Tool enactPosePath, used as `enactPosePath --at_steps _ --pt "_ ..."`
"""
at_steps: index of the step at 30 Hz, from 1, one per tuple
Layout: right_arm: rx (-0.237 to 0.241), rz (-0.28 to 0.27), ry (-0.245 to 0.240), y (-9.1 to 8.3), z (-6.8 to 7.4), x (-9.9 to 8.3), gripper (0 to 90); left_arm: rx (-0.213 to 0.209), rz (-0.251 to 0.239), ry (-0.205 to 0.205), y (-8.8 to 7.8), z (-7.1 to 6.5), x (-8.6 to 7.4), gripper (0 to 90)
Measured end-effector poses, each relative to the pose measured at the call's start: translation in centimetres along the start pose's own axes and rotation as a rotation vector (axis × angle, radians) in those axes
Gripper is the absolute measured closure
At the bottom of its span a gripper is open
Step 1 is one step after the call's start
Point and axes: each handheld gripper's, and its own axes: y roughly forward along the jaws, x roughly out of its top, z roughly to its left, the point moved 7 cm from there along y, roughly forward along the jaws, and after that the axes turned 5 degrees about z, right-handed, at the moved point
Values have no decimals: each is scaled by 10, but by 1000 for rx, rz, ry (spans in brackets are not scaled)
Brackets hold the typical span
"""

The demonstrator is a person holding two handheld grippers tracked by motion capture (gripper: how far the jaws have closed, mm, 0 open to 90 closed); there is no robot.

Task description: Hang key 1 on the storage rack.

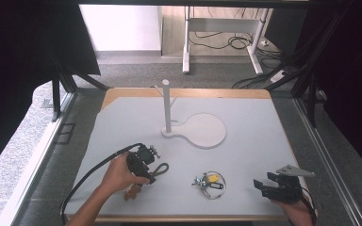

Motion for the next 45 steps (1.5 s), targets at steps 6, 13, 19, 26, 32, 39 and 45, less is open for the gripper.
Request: enactPosePath --at_steps 6,13,19,26,32,39,45 --pt "-1 7 1 1 0 -1 315 12 24 11 7 1 -1 510" --pt "-2 10 -1 2 1 -1 315 28 50 7 14 5 -6 541" --pt "-4 11 5 2 0 -1 316 58 43 11 15 6 -6 602" --pt "-9 12 6 2 -1 -1 316 64 38 6 14 8 -7 660" --pt "-16 13 16 1 -4 -2 319 38 -26 -16 -2 10 -7 662" --pt "-18 8 25 -1 -6 -2 319 19 -115 -50 -25 13 -10 662" --pt "-18 8 33 -1 -6 -2 319 23 -145 -54 -42 16 -10 662"
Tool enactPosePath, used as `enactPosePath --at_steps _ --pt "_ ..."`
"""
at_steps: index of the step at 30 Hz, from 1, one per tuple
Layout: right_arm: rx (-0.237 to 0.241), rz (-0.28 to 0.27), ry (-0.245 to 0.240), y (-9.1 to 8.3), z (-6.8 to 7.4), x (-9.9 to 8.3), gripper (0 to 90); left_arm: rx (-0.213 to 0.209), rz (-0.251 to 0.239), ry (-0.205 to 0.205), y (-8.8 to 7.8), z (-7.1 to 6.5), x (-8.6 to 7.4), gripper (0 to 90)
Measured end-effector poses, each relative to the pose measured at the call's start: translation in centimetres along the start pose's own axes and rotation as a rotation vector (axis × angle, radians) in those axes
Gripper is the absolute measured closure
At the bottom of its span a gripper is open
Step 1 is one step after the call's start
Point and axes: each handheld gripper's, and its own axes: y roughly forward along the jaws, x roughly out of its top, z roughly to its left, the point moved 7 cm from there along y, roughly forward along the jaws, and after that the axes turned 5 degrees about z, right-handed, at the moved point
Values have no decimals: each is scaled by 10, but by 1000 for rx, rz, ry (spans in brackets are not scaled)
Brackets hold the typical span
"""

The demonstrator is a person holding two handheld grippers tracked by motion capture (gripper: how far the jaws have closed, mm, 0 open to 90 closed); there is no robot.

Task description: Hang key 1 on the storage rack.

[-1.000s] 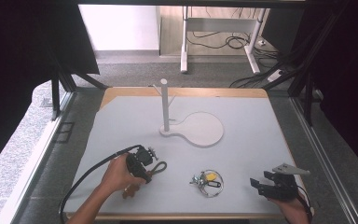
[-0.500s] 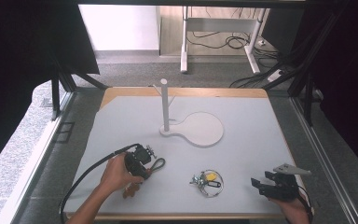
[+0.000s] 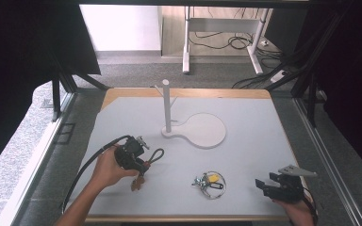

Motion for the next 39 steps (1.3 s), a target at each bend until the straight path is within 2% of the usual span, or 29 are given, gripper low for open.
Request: enactPosePath --at_steps 11,20,30,39 --pt "1 -4 5 0 -1 0 319 11 -26 -7 -22 5 6 662" --pt "-1 -3 8 0 -2 0 319 16 -73 -15 -46 7 10 662" --pt "-4 -3 12 -1 -2 0 320 25 -95 -18 -64 9 17 661" --pt "-8 4 16 1 -3 -1 320 26 -95 -28 -71 13 22 661"
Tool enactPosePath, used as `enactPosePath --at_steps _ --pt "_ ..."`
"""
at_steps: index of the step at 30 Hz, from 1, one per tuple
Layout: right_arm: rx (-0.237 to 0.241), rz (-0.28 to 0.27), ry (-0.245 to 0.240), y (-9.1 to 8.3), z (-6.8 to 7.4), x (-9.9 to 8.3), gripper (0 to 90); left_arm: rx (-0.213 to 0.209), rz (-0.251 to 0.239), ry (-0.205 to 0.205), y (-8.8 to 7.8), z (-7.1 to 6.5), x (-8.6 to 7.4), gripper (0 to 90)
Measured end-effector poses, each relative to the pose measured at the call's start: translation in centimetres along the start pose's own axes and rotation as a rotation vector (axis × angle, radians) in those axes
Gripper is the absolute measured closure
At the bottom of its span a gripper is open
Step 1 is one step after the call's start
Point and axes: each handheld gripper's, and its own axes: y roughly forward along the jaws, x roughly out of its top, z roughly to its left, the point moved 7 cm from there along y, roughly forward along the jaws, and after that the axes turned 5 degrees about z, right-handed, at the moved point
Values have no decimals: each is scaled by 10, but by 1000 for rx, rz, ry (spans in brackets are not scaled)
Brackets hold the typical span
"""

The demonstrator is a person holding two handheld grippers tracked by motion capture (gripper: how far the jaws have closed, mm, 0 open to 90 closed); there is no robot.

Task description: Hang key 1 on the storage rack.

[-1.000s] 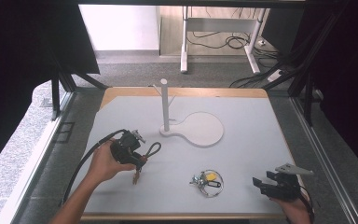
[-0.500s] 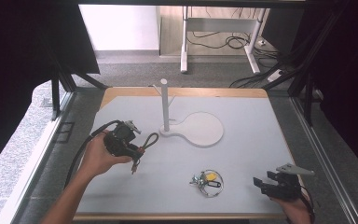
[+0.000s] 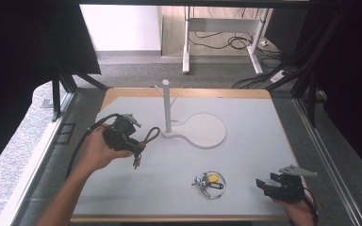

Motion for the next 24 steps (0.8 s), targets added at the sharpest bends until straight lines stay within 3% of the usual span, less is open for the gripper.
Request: enactPosePath --at_steps 24 --pt "-11 30 11 6 -1 -3 322 14 6 4 -3 3 5 660"
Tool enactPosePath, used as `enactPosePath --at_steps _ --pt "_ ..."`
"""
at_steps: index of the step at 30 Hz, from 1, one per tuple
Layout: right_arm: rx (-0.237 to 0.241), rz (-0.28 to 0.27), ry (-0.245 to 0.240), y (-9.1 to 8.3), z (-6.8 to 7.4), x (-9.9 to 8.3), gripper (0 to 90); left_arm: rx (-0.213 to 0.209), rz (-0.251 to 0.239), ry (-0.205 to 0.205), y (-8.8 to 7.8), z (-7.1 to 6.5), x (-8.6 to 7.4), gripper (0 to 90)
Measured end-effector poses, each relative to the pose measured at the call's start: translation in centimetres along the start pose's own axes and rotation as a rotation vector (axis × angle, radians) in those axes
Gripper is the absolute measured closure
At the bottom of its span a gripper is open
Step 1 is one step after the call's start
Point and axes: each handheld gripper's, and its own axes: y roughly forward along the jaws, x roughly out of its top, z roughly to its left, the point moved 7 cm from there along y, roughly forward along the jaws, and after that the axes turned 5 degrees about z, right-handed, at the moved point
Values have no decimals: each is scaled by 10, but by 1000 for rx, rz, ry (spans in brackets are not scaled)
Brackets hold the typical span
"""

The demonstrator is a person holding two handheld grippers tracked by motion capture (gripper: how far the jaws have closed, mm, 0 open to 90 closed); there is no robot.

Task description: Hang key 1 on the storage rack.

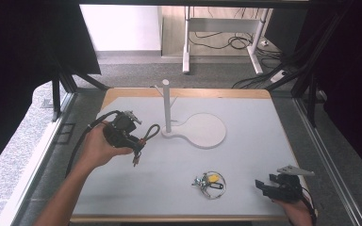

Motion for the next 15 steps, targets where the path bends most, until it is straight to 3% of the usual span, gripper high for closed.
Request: enactPosePath --at_steps 15 --pt "-2 7 -5 2 1 -1 321 0 7 5 0 3 3 660"
